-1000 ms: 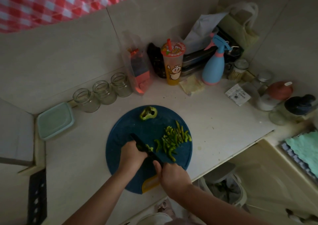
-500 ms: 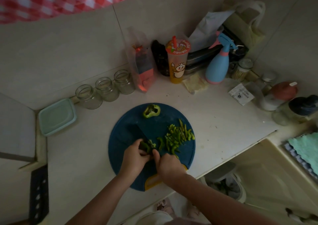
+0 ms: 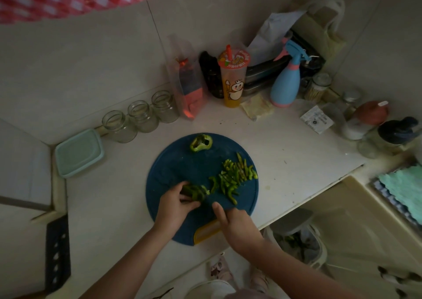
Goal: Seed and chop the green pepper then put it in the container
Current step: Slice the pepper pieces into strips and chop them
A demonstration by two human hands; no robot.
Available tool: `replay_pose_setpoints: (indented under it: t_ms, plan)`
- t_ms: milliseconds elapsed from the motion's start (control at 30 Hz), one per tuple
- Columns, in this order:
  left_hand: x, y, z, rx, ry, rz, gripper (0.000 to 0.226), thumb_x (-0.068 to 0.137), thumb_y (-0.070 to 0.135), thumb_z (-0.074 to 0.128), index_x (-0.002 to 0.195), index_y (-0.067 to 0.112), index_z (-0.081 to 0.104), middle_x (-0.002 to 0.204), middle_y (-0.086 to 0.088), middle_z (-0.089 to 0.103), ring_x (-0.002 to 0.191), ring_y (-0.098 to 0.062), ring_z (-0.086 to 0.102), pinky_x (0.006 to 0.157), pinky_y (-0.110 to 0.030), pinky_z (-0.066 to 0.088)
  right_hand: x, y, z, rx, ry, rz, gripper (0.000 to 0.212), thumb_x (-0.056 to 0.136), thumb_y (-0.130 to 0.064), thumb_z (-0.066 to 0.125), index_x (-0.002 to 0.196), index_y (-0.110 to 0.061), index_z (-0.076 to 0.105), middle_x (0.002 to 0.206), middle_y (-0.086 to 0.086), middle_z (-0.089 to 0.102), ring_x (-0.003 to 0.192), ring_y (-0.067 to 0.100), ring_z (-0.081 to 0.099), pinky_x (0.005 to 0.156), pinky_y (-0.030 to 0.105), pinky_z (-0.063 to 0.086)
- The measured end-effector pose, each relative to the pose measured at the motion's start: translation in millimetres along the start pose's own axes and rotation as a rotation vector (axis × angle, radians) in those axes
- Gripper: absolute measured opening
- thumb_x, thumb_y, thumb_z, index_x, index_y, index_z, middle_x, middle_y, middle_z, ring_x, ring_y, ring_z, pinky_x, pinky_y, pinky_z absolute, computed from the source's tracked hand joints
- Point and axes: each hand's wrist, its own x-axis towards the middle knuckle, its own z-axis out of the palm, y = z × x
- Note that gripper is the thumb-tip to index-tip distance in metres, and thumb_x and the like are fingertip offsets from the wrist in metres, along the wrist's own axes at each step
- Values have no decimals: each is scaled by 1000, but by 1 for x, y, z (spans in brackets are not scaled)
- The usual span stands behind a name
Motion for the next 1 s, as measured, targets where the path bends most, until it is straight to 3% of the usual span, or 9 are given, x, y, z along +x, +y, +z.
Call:
replay_pose_setpoints:
  t_ms: [100, 433, 667, 800, 1000]
  plan:
    - [-2, 0, 2, -5, -3, -19, 56, 69, 9, 81, 120, 9, 58, 83, 4, 66, 79, -4, 61, 72, -13, 44, 0, 1, 5, -12, 20, -9, 57, 96, -57, 28, 54, -18, 36, 55, 3, 42, 65, 24, 50, 72, 39, 43]
    - [-5, 1, 4, 21, -4, -15, 41, 70, 6, 80, 107, 5, 62, 83, -2, 69, 66, 7, 57, 56, -2, 44, -3, 5, 14, -35, 0, -25, 57, 96, -56, 27, 56, -17, 38, 56, 1, 42, 66, 24, 52, 67, 37, 41]
    - [-2, 4, 3, 69, -22, -18, 35, 70, 9, 80, 101, 4, 63, 89, -9, 72, 65, 0, 59, 54, -4, 44, -1, 6, 14, -68, 6, -24, 56, 97, -55, 24, 57, -18, 37, 57, 2, 40, 65, 23, 48, 64, 35, 39]
    - [1, 2, 3, 74, -27, -37, 40, 68, 10, 82, 103, 3, 65, 89, -9, 73, 71, -7, 64, 60, -7, 45, 2, 5, 14, -46, -28, 7, 56, 96, -57, 23, 59, -17, 37, 61, 7, 44, 69, 26, 50, 68, 36, 42]
    - [3, 2, 1, 66, -46, -68, 36, 66, 12, 83, 97, 6, 66, 86, -6, 73, 75, -9, 67, 73, -23, 53, 8, 5, 15, -58, -31, 25, 56, 95, -59, 20, 61, -19, 40, 79, 19, 58, 85, 34, 59, 76, 39, 49]
